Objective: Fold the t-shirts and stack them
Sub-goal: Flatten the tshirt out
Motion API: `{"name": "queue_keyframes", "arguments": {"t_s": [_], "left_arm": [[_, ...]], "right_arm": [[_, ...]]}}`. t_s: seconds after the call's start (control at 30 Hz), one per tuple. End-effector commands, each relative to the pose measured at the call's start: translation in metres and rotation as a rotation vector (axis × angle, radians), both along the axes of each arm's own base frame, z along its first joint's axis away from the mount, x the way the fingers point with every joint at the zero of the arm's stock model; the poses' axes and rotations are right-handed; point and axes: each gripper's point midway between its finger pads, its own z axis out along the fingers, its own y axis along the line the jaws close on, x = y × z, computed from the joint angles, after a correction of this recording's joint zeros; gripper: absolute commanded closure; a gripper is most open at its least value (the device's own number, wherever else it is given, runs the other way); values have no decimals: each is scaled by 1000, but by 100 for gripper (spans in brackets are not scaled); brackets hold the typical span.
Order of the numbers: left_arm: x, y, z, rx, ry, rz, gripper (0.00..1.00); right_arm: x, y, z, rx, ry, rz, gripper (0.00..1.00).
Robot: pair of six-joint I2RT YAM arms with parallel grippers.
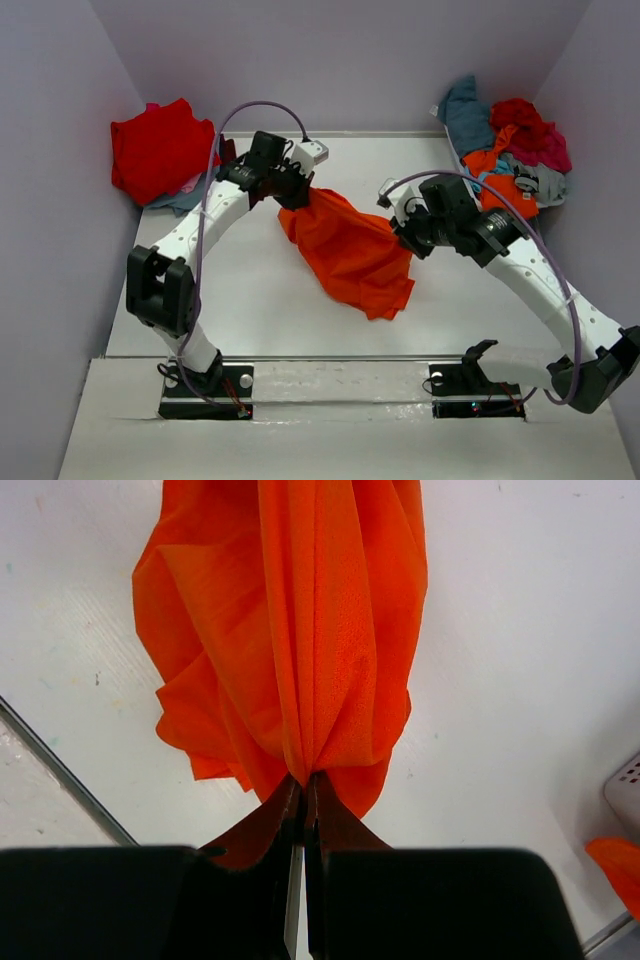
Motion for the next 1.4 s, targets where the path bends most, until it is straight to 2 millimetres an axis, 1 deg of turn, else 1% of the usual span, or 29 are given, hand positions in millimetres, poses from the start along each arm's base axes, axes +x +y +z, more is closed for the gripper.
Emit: {"name": "queue_keyframes", "arguments": {"t_s": [0.0, 0.03, 0.07, 0.1, 0.17, 0.2, 0.27, 0.33, 0.37, 0.4, 0.43, 0.47, 0.5, 0.57, 0.6, 0.63, 0.7, 0.77, 0.83, 0.87, 0.93, 0.97, 1.0, 1.03, 1.07, 1.13, 1.2, 1.23, 1.37], "left_arm": [[-1, 25, 26, -12, -79, 61, 94], [-5, 26, 25, -9, -69, 58, 94], [-4, 32, 27, -11, -69, 69, 94], [-5, 37, 30, -13, -70, 77, 94], [-11, 40, 27, -9, -62, 81, 94], [-13, 45, 28, -8, -65, 93, 94], [-16, 48, 28, -8, -73, 104, 94], [-16, 60, 36, -13, -97, 137, 94], [-17, 65, 35, -11, -97, 150, 94], [-21, 67, 44, -18, -120, 154, 94], [-22, 74, 45, -17, -126, 169, 94], [-26, 80, 56, -14, -166, 186, 94], [-25, 82, 52, -2, -165, 197, 94], [-32, 94, 71, -7, -230, 232, 94], [-32, 95, 68, -2, -226, 240, 94], [-37, 98, 79, -15, -256, 249, 94], [-43, 103, 93, -28, -299, 271, 94], [-47, 106, 107, -43, -336, 285, 94], [-49, 108, 111, -45, -348, 293, 94], [-50, 110, 114, -41, -354, 297, 94], [-52, 111, 119, -48, -371, 301, 94], [-55, 112, 122, -54, -379, 304, 94], [-55, 113, 123, -54, -384, 307, 94], [-56, 114, 124, -53, -386, 310, 94], [-57, 115, 125, -51, -390, 316, 94], [-59, 118, 129, -46, -404, 321, 94], [-60, 120, 133, -47, -415, 327, 94], [-60, 123, 134, -45, -418, 340, 94], [-62, 126, 144, -48, -439, 349, 94]], "right_arm": [[7, -5, 3, -25, -28, -12, 93], [12, -5, 3, -31, -36, -23, 93], [17, -5, 5, -36, -48, -34, 93], [25, -8, 8, -50, -81, -60, 93], [39, -13, 9, -92, -117, -103, 93], [47, -16, 10, -108, -138, -126, 93], [57, -14, 4, -130, -132, -144, 93], [65, -11, 4, -129, -137, -168, 93], [69, -11, 3, -134, -142, -181, 93], [77, -13, -1, -153, -156, -205, 93], [81, -14, -2, -161, -167, -216, 93], [84, -15, -2, -167, -179, -226, 93], [87, -17, -3, -164, -184, -236, 93], [90, -16, -3, -158, -193, -241, 93], [91, -16, -2, -158, -198, -245, 93], [94, -17, -1, -161, -206, -259, 93], [98, -15, 6, -148, -226, -268, 93], [99, -11, 22, -112, -253, -258, 93], [100, -8, 35, -92, -271, -245, 93], [101, -6, 48, -77, -290, -237, 93], [102, -3, 56, -73, -301, -211, 93], [103, -2, 65, -58, -324, -203, 87], [103, 0, 70, -43, -333, -198, 80], [103, 1, 75, -32, -342, -200, 64], [103, 2, 78, -22, -348, -201, 55], [103, 3, 85, -1, -361, -208, 44], [104, 2, 88, 6, -372, -218, 38], [104, 1, 90, 6, -378, -218, 37], [102, -3, 92, 0, -385, -233, 36]]}}
